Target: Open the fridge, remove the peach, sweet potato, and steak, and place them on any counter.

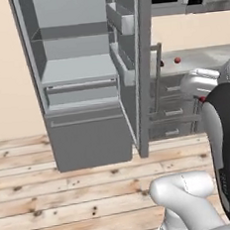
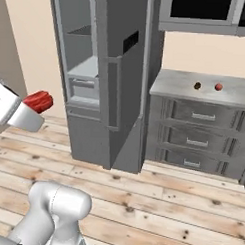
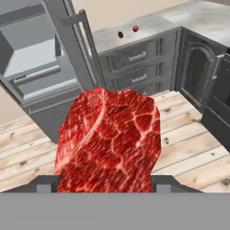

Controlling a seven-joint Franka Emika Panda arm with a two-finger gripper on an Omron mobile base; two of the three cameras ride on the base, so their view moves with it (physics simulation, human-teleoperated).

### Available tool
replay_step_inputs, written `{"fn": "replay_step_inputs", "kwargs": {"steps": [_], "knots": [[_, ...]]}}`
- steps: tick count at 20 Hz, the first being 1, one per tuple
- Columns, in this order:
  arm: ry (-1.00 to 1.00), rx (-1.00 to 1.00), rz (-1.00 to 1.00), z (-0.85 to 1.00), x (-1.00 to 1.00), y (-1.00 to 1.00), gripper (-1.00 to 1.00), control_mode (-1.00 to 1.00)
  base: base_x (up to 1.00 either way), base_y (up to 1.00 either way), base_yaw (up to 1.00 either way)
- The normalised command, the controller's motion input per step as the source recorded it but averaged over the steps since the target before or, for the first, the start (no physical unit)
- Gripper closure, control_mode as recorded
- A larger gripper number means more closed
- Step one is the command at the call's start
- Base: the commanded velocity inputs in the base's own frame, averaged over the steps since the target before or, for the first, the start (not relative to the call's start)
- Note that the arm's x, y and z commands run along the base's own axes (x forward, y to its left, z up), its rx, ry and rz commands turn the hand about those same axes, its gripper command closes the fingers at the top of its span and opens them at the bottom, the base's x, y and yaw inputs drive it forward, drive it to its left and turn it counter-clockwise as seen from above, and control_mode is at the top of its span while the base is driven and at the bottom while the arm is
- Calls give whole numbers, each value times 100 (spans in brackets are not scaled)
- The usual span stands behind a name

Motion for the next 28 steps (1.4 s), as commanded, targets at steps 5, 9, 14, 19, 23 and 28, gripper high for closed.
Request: {"fn": "replay_step_inputs", "kwargs": {"steps": [5, 9, 14, 19, 23, 28], "knots": [[0, 0, 0, 0, 0, 0, 100, 100, 9, -100, 0], [0, 0, 0, 0, 0, 0, 100, 100, 19, -98, 0], [0, 0, 0, 0, 0, 0, 100, 100, 90, -62, 0], [0, 0, 0, 0, 0, 0, 100, 100, 100, -22, 0], [0, 0, 0, 0, 0, 0, 100, 100, 100, -31, 0], [0, 0, 0, 0, 0, 0, 100, 100, 95, -53, 0]]}}
